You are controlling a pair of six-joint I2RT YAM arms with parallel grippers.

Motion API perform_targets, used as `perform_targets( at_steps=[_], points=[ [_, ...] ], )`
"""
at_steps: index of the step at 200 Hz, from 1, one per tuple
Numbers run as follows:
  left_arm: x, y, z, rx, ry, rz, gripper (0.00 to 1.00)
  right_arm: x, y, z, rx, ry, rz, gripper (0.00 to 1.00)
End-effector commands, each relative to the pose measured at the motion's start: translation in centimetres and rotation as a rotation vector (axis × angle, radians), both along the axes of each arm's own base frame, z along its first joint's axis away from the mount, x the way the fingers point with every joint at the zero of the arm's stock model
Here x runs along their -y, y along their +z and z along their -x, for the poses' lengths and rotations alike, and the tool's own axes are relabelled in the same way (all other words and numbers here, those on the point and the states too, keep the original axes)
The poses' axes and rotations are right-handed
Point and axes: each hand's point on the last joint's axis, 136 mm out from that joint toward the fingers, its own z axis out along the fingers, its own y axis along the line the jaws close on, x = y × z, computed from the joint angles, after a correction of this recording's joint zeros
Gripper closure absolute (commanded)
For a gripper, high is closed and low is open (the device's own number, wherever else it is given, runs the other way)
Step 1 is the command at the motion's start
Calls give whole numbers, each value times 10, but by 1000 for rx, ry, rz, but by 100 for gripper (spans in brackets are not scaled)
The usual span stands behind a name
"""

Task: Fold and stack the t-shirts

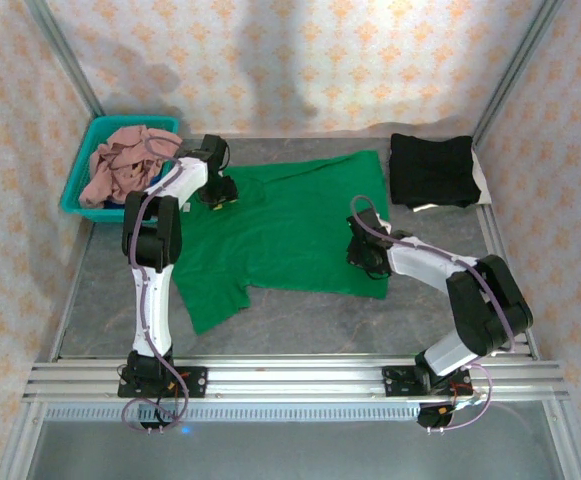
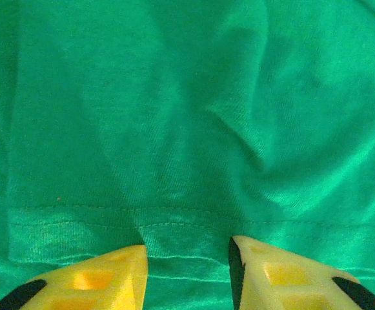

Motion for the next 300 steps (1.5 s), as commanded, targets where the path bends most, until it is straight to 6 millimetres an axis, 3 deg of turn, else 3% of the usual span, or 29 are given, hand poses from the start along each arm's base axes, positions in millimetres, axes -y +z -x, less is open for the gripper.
perform_targets(
  at_steps=[1,44,92,121,151,187,210,252,279,300],
  points=[
    [-4,-13,6,-57,-12,-12,60,3,-4,2,4,-16,15,72],
    [-2,-4,0,-41,-20,-3,84,7,-5,6,4,-19,22,73],
    [-7,31,1,1,-33,-32,87,12,-27,28,-41,-26,2,80],
    [-9,36,1,2,-34,-43,91,20,-39,42,-64,-42,15,82],
    [-12,35,-2,0,-29,-57,96,30,-39,49,-70,-46,59,83],
    [-21,31,-2,-11,-22,-99,87,32,-37,51,-63,-45,63,83],
    [-33,30,-9,-8,0,-98,66,30,-38,50,-65,-41,58,83],
    [-37,18,-9,-52,-14,-117,64,31,-41,51,-69,-44,60,83],
    [-64,18,-1,-66,41,-217,66,31,-40,52,-73,-41,59,83],
    [-63,16,-3,-49,54,-162,67,33,-38,53,-68,-42,71,83]
  ],
)
